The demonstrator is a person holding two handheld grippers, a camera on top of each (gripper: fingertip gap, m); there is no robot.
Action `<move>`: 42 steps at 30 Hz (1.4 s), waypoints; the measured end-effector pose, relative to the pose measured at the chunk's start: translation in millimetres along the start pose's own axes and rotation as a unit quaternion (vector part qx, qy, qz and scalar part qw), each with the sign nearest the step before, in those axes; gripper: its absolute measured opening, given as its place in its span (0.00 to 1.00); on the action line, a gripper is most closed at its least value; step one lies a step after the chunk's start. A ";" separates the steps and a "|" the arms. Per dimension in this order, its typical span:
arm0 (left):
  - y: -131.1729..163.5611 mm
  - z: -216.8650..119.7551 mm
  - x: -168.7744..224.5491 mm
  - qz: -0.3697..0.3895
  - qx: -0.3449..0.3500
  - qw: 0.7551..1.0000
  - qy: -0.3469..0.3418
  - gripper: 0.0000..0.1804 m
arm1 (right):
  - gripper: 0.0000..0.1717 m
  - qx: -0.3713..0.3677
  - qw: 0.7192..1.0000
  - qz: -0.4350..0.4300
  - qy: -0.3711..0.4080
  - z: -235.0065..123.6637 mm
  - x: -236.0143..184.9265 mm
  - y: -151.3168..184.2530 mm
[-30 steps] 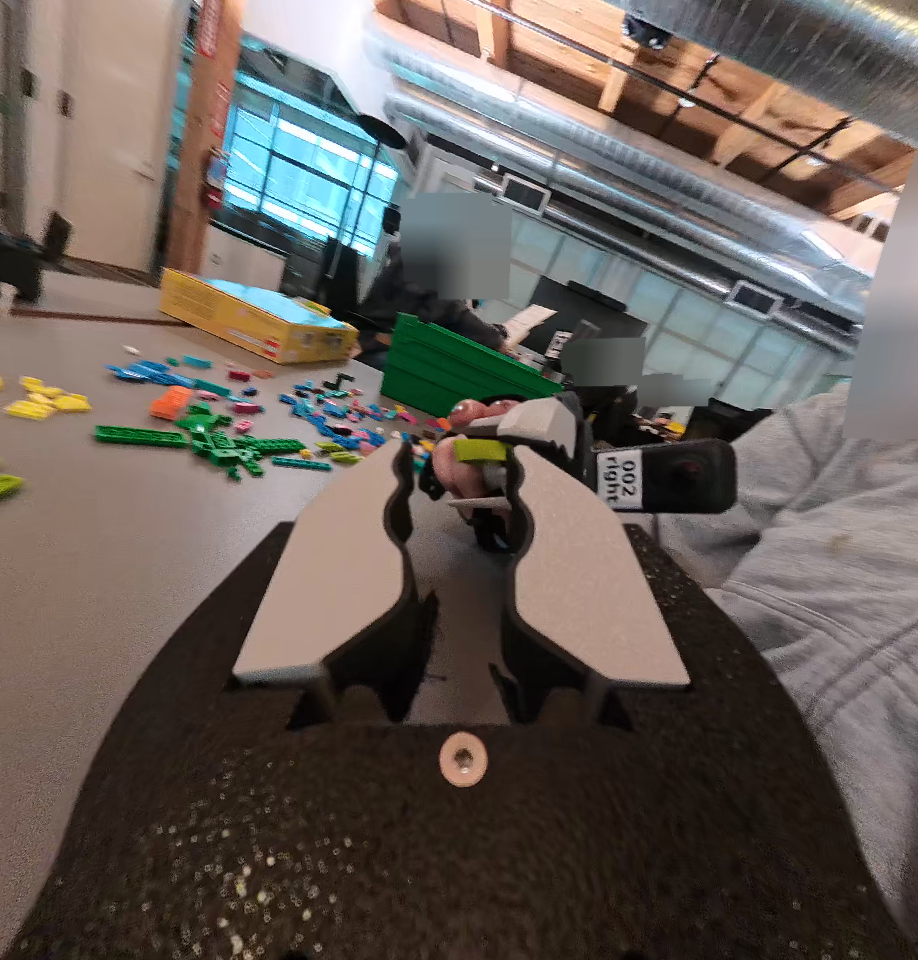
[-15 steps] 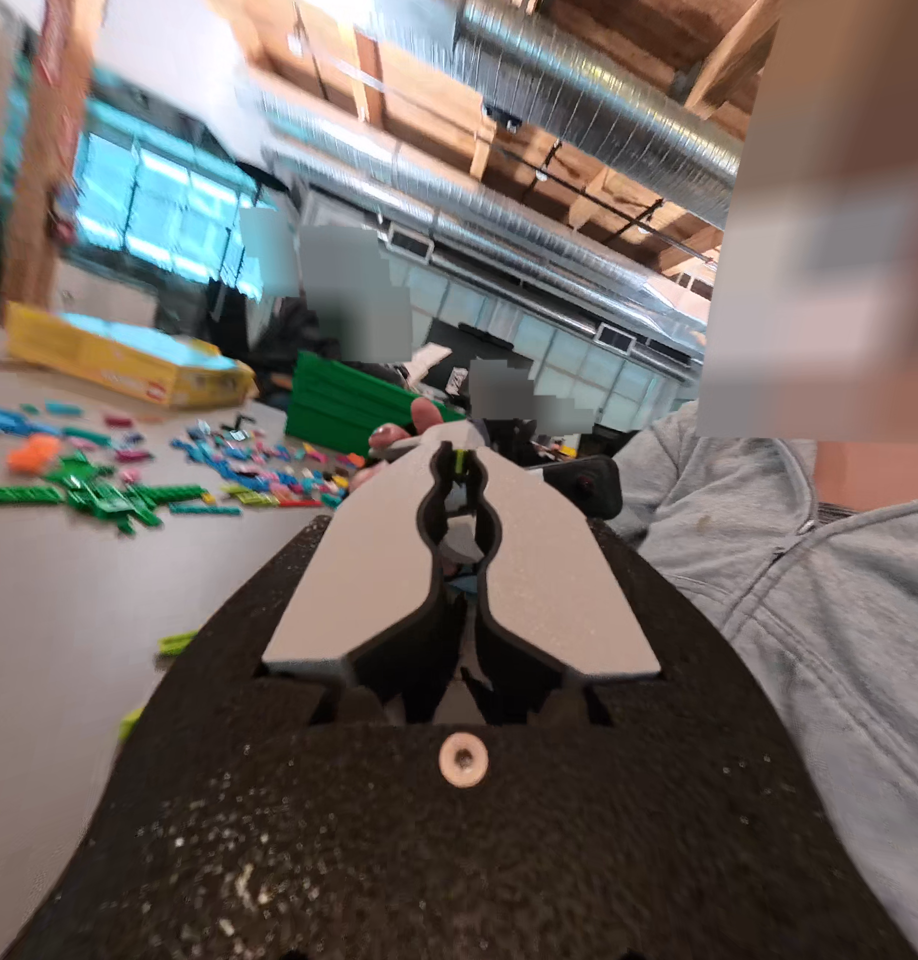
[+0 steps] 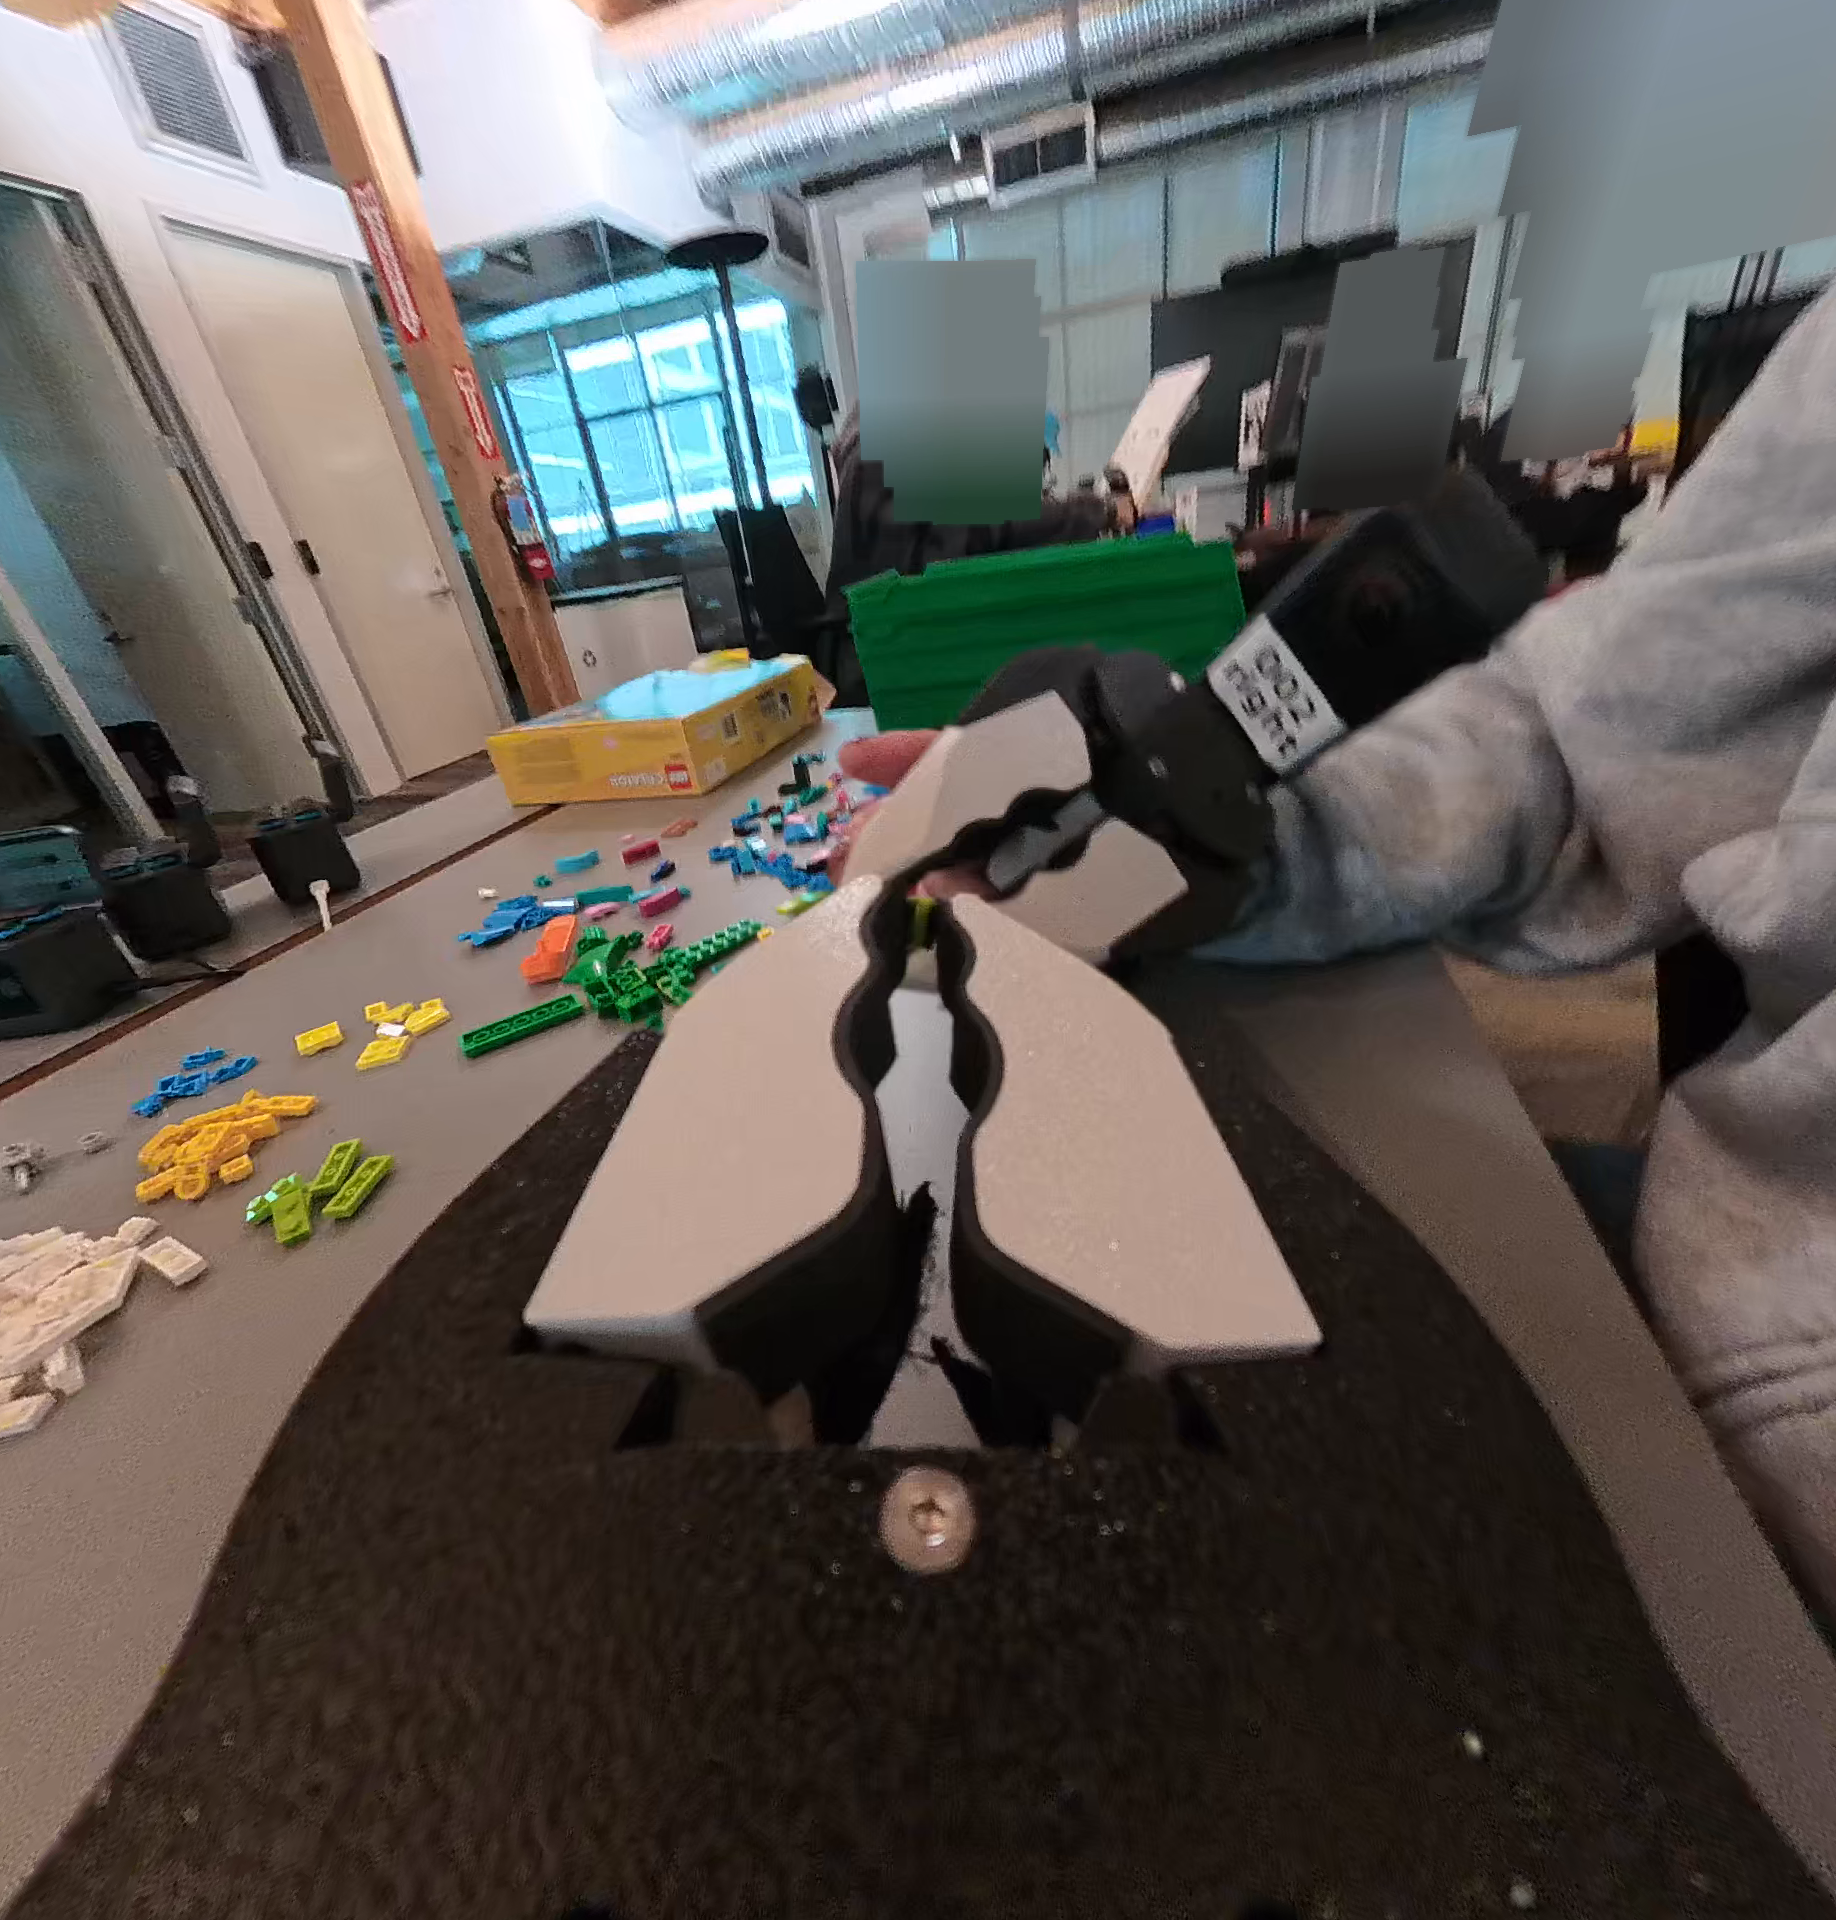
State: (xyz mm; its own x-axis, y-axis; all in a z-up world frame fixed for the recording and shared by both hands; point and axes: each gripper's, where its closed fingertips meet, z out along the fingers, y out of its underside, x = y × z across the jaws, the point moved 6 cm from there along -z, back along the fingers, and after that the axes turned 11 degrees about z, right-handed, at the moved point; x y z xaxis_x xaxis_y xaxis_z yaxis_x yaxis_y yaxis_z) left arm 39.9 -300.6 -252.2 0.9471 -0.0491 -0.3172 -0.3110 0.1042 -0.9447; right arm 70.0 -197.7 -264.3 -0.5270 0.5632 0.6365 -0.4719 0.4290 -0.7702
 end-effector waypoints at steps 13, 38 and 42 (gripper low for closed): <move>10.5 -7.6 9.9 0.045 -0.080 0.992 0.089 0.03 | 0.03 -0.038 0.990 0.043 -0.132 1.3 -20.1 9.0; 2.0 24.1 -0.9 -0.089 -0.052 0.993 -0.060 0.08 | 0.02 -0.033 0.990 -0.112 0.083 0.7 8.9 -4.6; 1.3 21.5 -5.0 -0.122 -0.028 0.990 -0.060 0.10 | 0.02 -0.037 0.986 -0.135 0.095 0.8 8.5 -5.9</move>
State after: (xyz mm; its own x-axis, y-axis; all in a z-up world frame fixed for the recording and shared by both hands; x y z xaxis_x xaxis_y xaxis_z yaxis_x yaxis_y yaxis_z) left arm 36.4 -278.9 -250.1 0.9961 0.0521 -0.0710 -0.0735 0.0482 -0.9961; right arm 67.7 -196.0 -254.3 -0.2439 0.5403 0.8054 -0.5210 0.6274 -0.5787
